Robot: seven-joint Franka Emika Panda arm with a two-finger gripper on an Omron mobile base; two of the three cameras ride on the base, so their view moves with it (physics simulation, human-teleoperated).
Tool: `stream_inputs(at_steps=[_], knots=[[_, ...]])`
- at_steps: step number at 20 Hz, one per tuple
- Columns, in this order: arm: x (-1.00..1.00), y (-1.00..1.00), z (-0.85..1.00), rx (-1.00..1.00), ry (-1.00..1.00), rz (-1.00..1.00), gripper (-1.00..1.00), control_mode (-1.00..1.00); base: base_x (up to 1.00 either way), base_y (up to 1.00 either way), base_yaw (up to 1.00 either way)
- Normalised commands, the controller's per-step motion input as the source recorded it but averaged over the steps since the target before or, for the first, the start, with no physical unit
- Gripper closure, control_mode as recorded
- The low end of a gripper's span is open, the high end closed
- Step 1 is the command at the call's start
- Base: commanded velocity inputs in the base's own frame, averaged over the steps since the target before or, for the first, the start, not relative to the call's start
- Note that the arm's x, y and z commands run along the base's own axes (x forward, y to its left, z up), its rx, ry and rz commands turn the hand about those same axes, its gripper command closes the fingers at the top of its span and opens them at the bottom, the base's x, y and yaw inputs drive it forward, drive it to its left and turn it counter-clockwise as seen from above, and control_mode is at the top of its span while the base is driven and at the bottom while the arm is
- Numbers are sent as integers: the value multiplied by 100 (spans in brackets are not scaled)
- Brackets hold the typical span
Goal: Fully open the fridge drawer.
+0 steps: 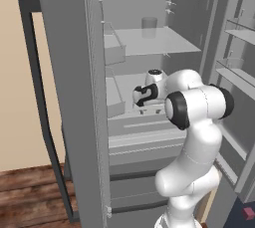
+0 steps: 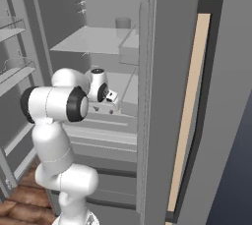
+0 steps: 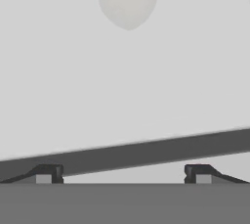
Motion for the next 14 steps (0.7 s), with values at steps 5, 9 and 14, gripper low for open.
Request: stream_inputs(at_steps=[5,9,14], knots=[[-26,-13,-43,0,0,0,-100,-100,0,0,0],[-57,-22,-50,0,0,0,-100,-100,0,0,0],[-73,-27,-56,0,0,0,-100,-100,0,0,0]])
